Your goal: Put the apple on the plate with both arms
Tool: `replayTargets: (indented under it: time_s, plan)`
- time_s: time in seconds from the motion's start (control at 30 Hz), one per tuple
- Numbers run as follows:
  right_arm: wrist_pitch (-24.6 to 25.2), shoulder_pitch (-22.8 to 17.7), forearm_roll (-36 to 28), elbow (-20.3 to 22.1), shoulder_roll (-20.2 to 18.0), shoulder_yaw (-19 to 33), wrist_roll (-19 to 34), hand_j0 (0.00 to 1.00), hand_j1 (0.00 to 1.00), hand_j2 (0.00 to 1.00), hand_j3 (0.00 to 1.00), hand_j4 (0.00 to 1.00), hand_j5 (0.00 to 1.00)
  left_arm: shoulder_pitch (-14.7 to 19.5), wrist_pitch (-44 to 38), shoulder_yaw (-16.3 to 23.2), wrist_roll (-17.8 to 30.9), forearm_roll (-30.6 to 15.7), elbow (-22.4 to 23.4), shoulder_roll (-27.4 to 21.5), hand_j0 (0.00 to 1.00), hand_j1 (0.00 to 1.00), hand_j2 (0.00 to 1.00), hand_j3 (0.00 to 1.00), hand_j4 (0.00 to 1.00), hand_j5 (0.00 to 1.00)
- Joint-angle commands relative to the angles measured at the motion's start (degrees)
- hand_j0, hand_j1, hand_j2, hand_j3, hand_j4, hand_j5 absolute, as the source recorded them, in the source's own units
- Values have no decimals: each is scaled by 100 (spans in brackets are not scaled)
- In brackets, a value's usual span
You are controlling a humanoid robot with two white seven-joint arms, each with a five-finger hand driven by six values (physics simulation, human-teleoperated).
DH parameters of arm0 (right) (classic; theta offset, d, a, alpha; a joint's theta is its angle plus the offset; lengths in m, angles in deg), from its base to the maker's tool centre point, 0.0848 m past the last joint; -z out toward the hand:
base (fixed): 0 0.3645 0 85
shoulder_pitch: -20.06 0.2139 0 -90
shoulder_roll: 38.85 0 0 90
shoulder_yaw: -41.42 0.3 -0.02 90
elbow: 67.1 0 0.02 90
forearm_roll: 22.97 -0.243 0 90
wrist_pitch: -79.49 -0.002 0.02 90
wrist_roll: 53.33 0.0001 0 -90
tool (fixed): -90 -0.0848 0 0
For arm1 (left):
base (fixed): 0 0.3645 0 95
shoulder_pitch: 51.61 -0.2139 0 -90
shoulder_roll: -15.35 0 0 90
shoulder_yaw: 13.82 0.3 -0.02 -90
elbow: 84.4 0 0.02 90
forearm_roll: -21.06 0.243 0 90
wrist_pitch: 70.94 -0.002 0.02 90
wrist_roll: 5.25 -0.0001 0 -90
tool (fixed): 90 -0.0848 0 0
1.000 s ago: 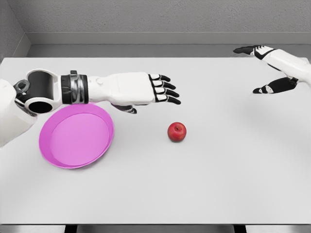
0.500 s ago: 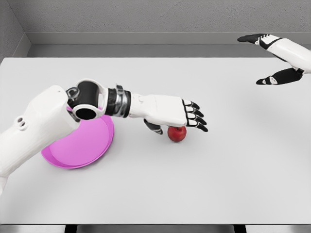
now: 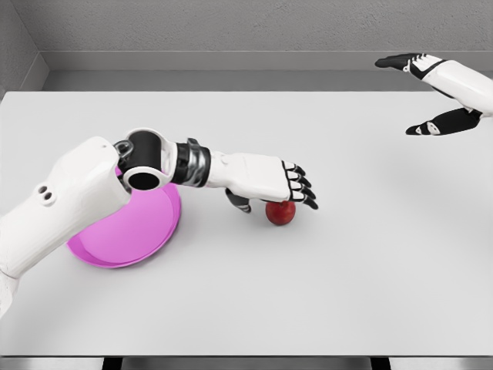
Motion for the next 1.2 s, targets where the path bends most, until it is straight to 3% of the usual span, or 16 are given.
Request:
replayTargets:
  time_s: [0.0,0.1,0.5,0.7,1.17]
  plan:
    - [17,-9,-43,6,-14,3,-3,100,100,100,100,100,100,0,-14,9,-4,8,144,117,97,97,97,97,97,97]
    - [17,-9,-43,6,-14,3,-3,100,100,100,100,100,100,62,-14,220,-13,17,144,196,92,92,92,92,92,92]
    - [17,-35,-34,59,-23,3,-3,100,100,100,100,100,100,70,-14,299,-21,17,188,187,85,85,85,85,85,85]
    - [17,-35,-34,94,-23,3,-3,100,100,100,100,100,100,70,-14,317,-13,17,461,205,83,83,83,83,83,83]
    - [17,-44,-43,94,-23,3,-3,100,100,100,100,100,100,88,-14,422,-4,17,469,240,82,82,82,82,82,82]
